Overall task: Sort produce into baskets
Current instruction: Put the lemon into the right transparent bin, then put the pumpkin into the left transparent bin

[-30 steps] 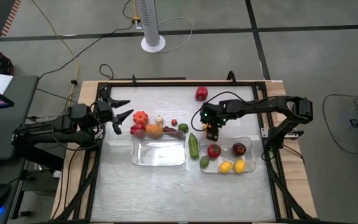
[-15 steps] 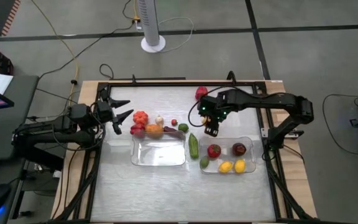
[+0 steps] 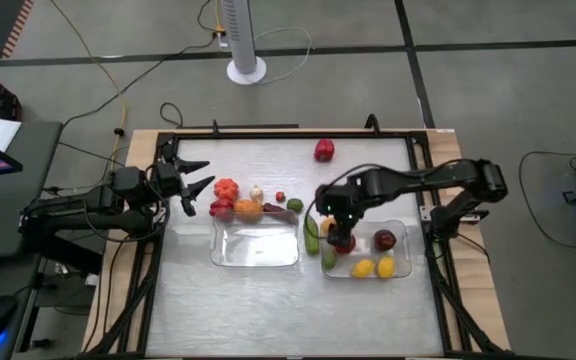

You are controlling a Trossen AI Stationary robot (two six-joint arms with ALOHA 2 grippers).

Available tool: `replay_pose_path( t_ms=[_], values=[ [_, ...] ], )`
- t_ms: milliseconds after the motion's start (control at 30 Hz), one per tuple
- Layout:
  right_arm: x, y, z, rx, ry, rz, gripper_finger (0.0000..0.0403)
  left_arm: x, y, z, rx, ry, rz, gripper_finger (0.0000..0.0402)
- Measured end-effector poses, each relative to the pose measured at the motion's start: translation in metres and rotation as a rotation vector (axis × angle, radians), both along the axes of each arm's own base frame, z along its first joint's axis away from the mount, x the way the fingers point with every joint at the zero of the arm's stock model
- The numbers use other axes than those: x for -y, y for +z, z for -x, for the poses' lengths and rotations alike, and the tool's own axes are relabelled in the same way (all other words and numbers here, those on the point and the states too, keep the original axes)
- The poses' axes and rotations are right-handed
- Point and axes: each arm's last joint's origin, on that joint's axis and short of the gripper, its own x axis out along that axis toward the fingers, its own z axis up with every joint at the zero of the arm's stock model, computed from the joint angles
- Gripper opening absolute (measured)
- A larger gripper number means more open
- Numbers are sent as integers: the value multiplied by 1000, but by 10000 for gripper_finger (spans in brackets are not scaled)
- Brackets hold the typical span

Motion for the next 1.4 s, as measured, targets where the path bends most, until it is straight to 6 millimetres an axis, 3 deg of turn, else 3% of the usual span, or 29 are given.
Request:
replay_pose_path(
  t_ms=[267, 467, 800, 1000, 1233, 1400],
  values=[
    [-23, -18, 14, -101, -54, 186, 270, 0, -1, 0, 0, 1, 14, 192],
    [-35, -32, 20, -137, -62, 173, 290, 0, -1, 0, 7, 1, 28, 192],
    [-50, -35, 31, -211, -81, 157, 343, 0, -2, 0, 1, 1, 43, 192],
    [-60, -35, 42, -283, -52, 220, 341, 0, -2, 0, 7, 1, 61, 192],
    [-43, -14, 49, -391, -78, 296, 319, -1, 3, -9, 57, 0, 46, 192],
    [-26, -1, 50, -344, -93, 538, 313, -3, 3, -19, 37, 0, 3, 192]
  ],
)
